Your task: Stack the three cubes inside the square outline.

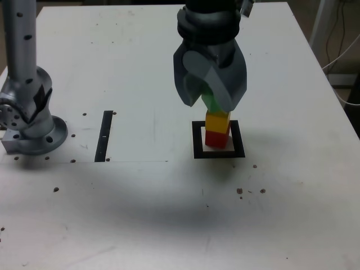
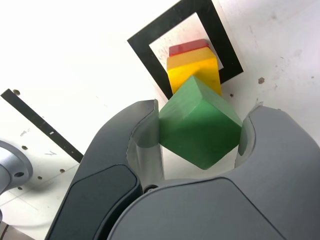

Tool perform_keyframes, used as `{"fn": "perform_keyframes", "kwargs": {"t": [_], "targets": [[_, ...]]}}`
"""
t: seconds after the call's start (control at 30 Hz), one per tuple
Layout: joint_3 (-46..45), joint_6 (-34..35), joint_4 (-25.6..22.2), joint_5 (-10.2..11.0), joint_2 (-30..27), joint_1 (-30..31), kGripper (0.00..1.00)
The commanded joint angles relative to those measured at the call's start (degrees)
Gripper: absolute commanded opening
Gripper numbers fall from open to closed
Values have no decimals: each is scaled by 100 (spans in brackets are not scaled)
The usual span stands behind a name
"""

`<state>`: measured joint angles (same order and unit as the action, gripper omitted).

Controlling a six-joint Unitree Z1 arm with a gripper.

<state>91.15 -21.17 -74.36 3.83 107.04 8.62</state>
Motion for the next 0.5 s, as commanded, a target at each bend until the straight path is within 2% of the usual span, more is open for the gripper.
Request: {"fn": "perform_keyframes", "kwargs": {"t": [0.0, 0.17, 0.47], "targets": [[-64, -7, 65, 28, -2, -12, 52], [-149, -13, 148, -25, 83, -36, 57], [-142, -34, 294, -12, 239, -36, 57]]}}
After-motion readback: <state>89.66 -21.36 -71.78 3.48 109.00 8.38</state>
